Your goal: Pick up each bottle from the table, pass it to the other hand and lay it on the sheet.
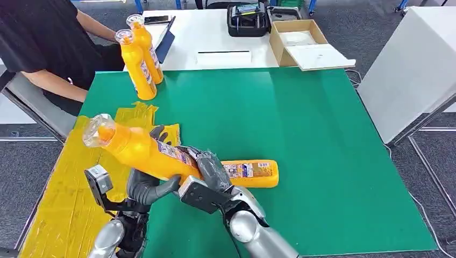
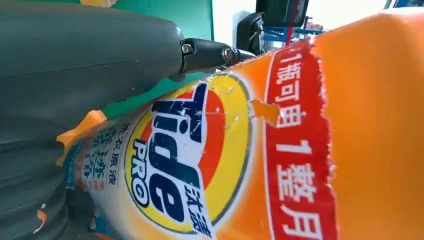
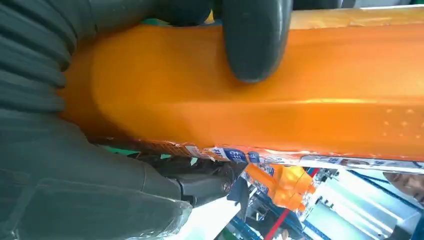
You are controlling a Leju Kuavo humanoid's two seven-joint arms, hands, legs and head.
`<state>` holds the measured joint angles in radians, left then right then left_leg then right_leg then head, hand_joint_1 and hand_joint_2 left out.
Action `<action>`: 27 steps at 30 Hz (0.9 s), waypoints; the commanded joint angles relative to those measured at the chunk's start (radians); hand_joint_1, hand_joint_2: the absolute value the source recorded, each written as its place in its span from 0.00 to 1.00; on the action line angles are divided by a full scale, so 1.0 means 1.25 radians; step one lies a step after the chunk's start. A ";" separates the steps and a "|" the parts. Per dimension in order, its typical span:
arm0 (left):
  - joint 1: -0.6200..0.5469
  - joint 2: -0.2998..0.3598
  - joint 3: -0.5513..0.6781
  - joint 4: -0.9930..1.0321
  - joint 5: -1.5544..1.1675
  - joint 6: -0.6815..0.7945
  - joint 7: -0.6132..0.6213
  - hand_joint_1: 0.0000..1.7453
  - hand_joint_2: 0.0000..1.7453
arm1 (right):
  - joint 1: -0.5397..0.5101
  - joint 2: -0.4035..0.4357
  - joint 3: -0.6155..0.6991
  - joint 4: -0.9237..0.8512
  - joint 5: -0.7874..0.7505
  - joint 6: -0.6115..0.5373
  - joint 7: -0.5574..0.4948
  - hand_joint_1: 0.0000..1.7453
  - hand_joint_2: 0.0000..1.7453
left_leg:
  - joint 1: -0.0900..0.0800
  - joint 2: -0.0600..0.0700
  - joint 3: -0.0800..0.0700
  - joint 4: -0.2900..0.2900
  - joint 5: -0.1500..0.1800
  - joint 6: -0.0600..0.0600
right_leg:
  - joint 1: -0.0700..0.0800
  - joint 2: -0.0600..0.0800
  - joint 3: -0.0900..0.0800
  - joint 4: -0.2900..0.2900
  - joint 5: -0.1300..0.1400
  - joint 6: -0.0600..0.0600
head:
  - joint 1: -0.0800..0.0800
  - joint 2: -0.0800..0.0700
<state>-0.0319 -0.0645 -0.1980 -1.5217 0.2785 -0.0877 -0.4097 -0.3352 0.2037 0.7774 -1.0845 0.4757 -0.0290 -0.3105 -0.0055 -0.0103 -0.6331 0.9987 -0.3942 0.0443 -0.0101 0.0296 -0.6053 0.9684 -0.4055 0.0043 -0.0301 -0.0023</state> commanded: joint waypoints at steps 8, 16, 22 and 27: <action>-0.036 -0.018 0.074 0.001 0.006 0.024 0.006 0.00 1.00 | 0.031 -0.030 0.045 -0.005 0.010 0.010 0.006 1.00 1.00 | 0.001 -0.001 0.002 0.000 0.000 -0.002 | 0.001 -0.003 0.002 -0.001 -0.001 0.000 | 0.000 0.000; 0.008 0.001 0.072 -0.044 0.030 -0.023 0.022 0.02 1.00 | 0.053 -0.053 0.050 -0.023 0.011 0.012 0.009 0.99 1.00 | 0.001 -0.001 0.002 0.000 -0.001 -0.002 | 0.001 -0.003 0.003 -0.001 -0.001 -0.001 | 0.000 0.000; -0.022 0.016 0.051 0.003 0.071 -0.104 0.028 1.00 1.00 | 0.086 -0.068 0.043 -0.058 0.020 0.003 0.025 0.96 1.00 | 0.001 -0.003 0.003 0.000 -0.001 -0.003 | 0.001 -0.006 0.005 -0.001 -0.002 -0.001 | 0.000 0.000; -0.022 0.020 0.068 0.006 0.089 -0.114 0.026 0.37 1.00 | 0.084 -0.074 0.044 -0.053 0.020 0.004 0.025 0.95 1.00 | 0.001 -0.002 0.003 -0.001 0.000 -0.002 | 0.001 -0.004 0.003 -0.001 -0.001 0.000 | 0.000 0.000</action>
<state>0.0100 -0.0550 -0.1709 -1.5743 0.3616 -0.2220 -0.3769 -0.2587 0.1782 0.7855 -1.1432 0.4948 -0.0290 -0.2808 -0.0056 -0.0101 -0.6333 0.9987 -0.3944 0.0442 -0.0101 0.0301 -0.6061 0.9682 -0.4056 0.0043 -0.0302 -0.0023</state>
